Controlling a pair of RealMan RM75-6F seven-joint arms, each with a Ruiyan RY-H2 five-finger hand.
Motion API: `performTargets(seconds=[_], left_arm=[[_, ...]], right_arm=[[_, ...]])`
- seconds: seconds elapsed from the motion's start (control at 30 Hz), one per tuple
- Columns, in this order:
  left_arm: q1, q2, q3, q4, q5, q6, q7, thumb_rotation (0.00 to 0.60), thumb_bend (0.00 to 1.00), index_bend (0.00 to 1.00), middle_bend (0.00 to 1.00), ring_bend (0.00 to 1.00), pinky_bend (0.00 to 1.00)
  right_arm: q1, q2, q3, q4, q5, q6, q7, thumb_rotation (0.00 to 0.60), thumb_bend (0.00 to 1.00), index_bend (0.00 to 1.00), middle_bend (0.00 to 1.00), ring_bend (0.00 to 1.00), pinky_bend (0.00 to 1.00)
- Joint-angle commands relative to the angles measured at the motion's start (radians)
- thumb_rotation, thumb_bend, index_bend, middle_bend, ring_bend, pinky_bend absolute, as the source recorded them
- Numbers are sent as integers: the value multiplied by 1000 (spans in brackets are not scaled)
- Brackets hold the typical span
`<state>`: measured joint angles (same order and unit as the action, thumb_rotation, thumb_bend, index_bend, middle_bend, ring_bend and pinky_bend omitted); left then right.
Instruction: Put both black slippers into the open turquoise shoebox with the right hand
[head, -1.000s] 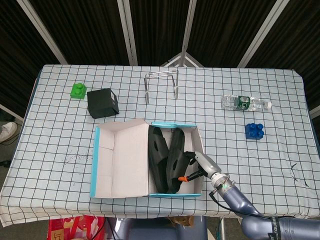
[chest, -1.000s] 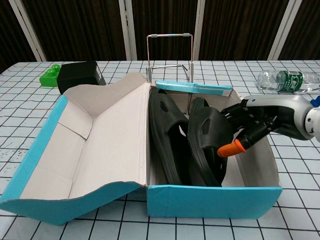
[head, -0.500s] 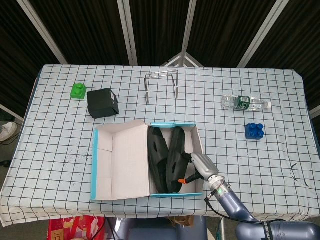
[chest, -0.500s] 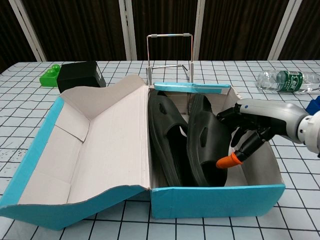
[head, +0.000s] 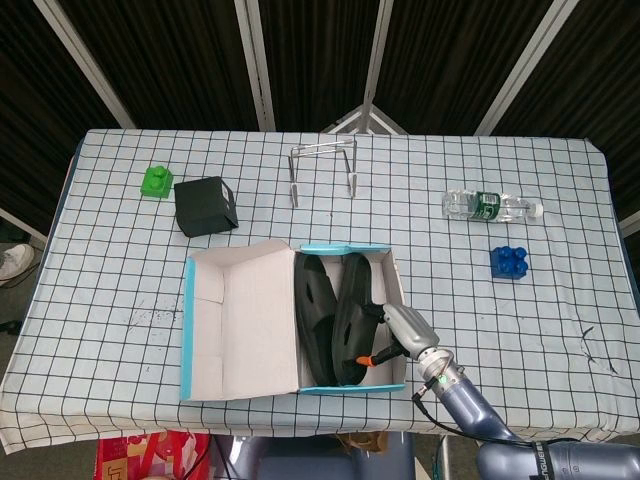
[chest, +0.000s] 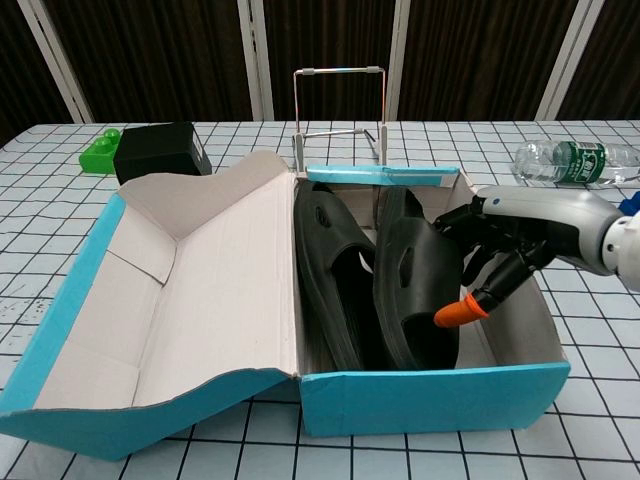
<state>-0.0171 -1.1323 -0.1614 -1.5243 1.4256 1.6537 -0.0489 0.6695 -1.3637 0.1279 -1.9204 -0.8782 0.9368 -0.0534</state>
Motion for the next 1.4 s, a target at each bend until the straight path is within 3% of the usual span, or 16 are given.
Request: performTargets(seconds=[0.03,0.2,0.57,1.0,1.2,1.3,1.4], left_arm=[[0,0,0,0,0,0,0,600,643,236,54,28,97],[0,0,1,-1,2,0,1,600,643,236,54,28,98],[0,1,1,-2,2,-1,-3,600,643,236,54,28,97],[2,3,2,-4,5,3,-6,600,643,239,54,29,97],[1,4,2,-2,2,0,-9,600,643,238,54,28,97],[2,4,1,0,2,1,-13,600,643,235,54,29,97],[2,5,1,0,3,1,-15,600,643,230,54,28,97]], right_arm=[[5,28,8,-18,12,-27,10,600,550,478,300,250,252],[20,65,6,-39,35,-60,-5,600,386,310,193,178,189],[54,130,1,-78,72,-105,-39,600,312,147,65,75,114],[57,223,21,-163,73,-72,-41,600,311,112,27,54,112],[28,331,52,-234,42,-39,-4,600,311,112,26,57,112],[-31,422,65,-288,-32,14,40,600,312,121,26,80,112],[-114,476,35,-307,-150,130,11,600,312,184,51,114,132]])
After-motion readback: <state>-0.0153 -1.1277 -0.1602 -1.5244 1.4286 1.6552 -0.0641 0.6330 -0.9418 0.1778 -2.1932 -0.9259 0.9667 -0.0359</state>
